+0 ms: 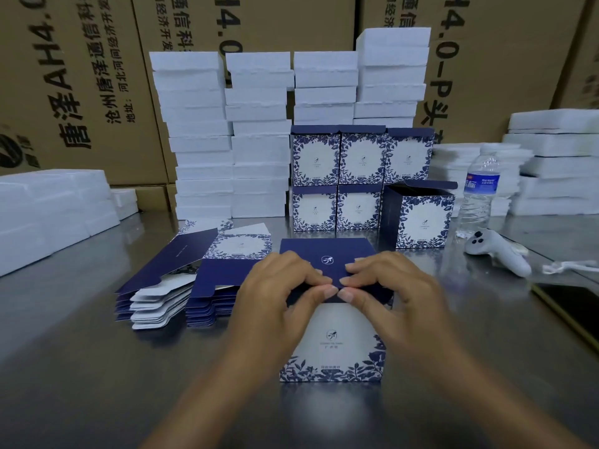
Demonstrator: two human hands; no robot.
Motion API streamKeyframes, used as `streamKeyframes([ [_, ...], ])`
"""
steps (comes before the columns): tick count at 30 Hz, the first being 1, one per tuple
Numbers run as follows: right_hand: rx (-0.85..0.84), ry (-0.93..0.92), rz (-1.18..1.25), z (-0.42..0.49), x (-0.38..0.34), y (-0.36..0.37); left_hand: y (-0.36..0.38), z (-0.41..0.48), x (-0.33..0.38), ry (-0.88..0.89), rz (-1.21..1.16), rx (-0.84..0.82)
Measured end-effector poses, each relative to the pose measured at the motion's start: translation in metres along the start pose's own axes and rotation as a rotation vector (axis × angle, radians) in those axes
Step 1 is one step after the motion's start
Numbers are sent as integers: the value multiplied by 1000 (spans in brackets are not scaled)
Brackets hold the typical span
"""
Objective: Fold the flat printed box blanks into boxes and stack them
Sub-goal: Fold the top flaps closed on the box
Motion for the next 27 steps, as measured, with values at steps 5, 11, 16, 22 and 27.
streamKeyframes([
  [5, -35, 90, 96, 0, 10, -3, 4, -5, -8, -34, -66, 58],
  [11, 19, 199, 253, -8, 28, -12, -2, -15, -21, -118, -184, 107],
  [16, 24, 211, 284, -8, 33, -9, -4, -13, -23, -131, -193, 117],
  [22, 51, 218, 294, -13, 40, -10, -3, -15, -25, -169, -235, 76],
  [27, 77, 294, 493, -16, 50, -8, -5, -15, -30, -229, -340, 24],
])
Point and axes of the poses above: each hand's wrist, its own z-axis towards the middle knuckle, its own y-axis out of the palm, x = y × z, the point moved 5 cm from there along z, towards the middle knuckle, and after that the axes turned 1 degree about x, right-handed, at the moved point
